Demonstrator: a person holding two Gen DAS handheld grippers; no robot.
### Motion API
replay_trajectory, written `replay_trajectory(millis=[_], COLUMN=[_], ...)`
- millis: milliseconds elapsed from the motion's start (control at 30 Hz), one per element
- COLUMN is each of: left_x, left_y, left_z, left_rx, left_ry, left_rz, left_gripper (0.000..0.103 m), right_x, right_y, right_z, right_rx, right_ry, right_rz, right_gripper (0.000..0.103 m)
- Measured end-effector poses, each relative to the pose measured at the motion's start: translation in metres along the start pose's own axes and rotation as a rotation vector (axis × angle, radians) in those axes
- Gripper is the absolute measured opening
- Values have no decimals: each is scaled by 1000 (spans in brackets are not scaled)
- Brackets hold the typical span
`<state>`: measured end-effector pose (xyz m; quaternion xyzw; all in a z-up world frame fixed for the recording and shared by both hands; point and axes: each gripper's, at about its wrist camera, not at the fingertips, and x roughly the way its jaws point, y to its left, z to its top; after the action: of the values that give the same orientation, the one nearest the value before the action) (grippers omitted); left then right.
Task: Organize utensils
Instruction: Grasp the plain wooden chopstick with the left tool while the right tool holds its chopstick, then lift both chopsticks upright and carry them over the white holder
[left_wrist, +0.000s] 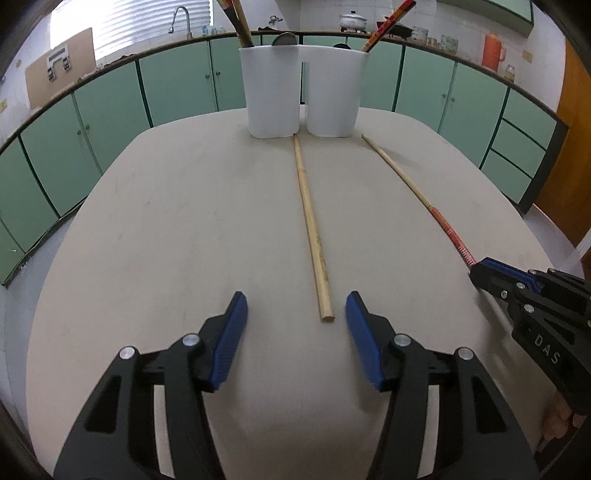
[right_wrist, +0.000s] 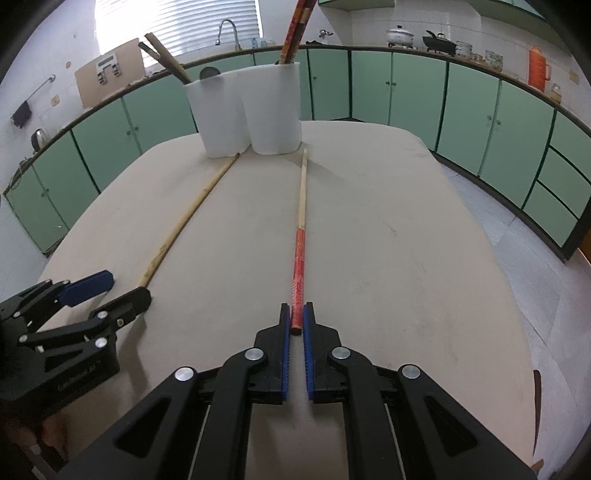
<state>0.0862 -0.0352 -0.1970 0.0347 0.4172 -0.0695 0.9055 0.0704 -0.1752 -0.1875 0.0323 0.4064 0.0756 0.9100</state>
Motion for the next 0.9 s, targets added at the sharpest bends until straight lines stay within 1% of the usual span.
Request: replay_trajectory(millis=[100,200,367,400,500,567,633,667,700,733,767,900], left_x=[0,1,2,2,3,4,4,4,4,4,4,-4], left_y=[0,0,-2,-3,-8,-10,-12,-12,-12,-11,-10,-10], left_z=[0,2,4,5,5,6,6,6,6,7,7,11], left_rx=[0,-2,-3,3,21,31,35,34,31,26,21,28], left_ry=[2,2,5,6,8,10,12,13,13,14,14,1], left_rz=[0,2,5,6,3,-6,-2,-3,-6,-12,-15,-18], left_gripper=[55,54,35,33,21,8,7,7,7,7,6,6], right_x=[-3,-4,-2,-2,-2,-2,-2,-2,-2,-2,-2,-5], right_y=[-4,-8,-7,-7,-8,-7,-7,-7,-7,-7,-7,-6], right_z=[-3,-4,-4,-4,-4,-4,-4,-4,-4,-3,-2,0], right_rx=[-2,3,13,14,16,11,9,9,8,8,4,-6], right_ry=[2,-1,-9,-10,-9,-9,-9,-9,-10,-9,-7,-9], right_rz=[31,35,34,35,37,32,30,27,24,26,24,22], right_gripper=[17,18,18,18,18,18,17,16,11,10,6,6])
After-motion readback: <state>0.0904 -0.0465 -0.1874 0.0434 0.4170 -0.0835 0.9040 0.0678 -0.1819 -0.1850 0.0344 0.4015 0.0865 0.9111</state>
